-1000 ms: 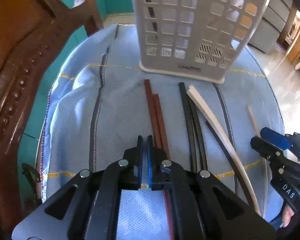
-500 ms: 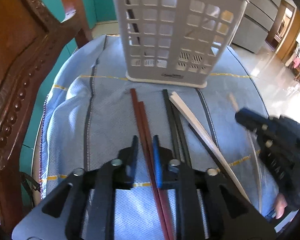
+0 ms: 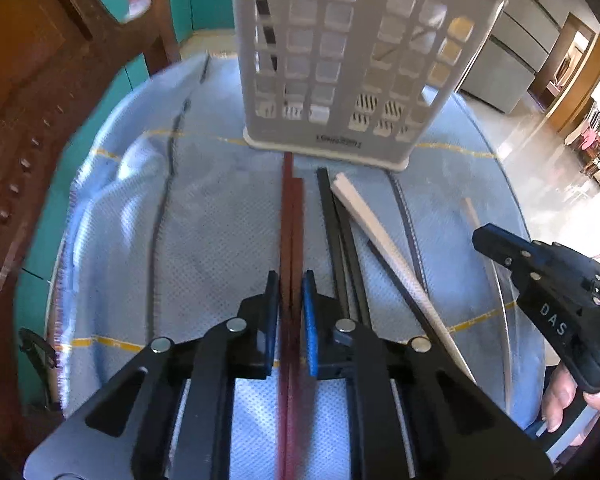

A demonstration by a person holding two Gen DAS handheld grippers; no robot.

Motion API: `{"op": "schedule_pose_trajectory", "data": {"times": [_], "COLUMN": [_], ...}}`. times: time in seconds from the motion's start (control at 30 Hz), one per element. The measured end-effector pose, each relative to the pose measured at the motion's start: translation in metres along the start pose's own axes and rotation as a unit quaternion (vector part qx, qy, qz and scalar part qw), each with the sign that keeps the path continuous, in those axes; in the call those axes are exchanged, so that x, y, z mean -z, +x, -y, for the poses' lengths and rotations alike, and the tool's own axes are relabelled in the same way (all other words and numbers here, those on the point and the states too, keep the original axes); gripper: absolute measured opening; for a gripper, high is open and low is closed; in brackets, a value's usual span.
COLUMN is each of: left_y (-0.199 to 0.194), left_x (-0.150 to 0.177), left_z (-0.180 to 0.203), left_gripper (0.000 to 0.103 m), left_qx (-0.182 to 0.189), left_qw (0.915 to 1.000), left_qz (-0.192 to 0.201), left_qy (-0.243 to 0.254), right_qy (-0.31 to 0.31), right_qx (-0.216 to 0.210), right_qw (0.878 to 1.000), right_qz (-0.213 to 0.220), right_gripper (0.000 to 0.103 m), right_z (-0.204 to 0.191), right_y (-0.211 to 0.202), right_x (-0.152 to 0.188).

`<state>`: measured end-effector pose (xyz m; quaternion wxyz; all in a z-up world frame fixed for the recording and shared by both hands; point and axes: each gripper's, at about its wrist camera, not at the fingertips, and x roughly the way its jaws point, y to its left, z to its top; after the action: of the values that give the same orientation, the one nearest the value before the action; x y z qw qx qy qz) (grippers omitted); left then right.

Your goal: Organize utensils

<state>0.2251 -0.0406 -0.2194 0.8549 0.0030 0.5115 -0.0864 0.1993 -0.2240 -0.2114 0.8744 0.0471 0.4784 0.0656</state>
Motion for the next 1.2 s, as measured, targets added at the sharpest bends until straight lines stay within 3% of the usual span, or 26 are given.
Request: {"op": "schedule_pose_trajectory", "data": {"times": [0.2, 0.4, 0.57, 0.77, 1.0, 1.1, 1.2], "left_y": [-0.018, -0.025, -0.006, 0.017, 0.038, 0.052, 0.061], "left_x": [0.007, 0.007, -0.002, -0.008, -0.046, -0.049, -0.049], "left_z": [-0.013, -0.04, -0.049, -0.036, -0.033, -0.027, -0.027], "left_gripper": [0.013, 0.013, 0.013, 0.015, 0.018, 0.018, 0.019], "left_qx": [0.029, 0.014, 0.008, -0.003, -0.005, -0.034, -0.041], "left_qw": [0.9994, 0.999, 0.9979, 0.9987, 0.9973, 0.997, 0.9968], "left_qz": [0.017, 0.022, 0.009, -0.009, 0.005, -0.009, -0.014], "left_qy": [-0.006, -0.036, -0.064, -0.051, -0.073, -0.068, -0.067], "right_qy": [0.002, 0.001, -0.011, -0.01, -0.013, -0.018, -0.014], "right_qx": [-0.005, -0.011, -0.008, 0.0, -0.007, -0.008, -0.006], "right_qw": [1.0, 1.0, 1.0, 1.0, 1.0, 0.999, 0.999], "right_qz": [0.001, 0.005, -0.008, -0.022, -0.025, -0.028, -0.028], "right_gripper": [0.007, 0.008, 0.021, 0.026, 0.03, 0.03, 0.03], "right_z": [0.002, 0.002, -0.002, -0.001, -0.005, -0.006, -0.001], "right_y": [-0.004, -0.009, -0.007, -0.002, -0.001, 0.0, -0.002], "right_x": [0.0, -0.001, 0.001, 0.004, 0.004, 0.006, 0.006]}}
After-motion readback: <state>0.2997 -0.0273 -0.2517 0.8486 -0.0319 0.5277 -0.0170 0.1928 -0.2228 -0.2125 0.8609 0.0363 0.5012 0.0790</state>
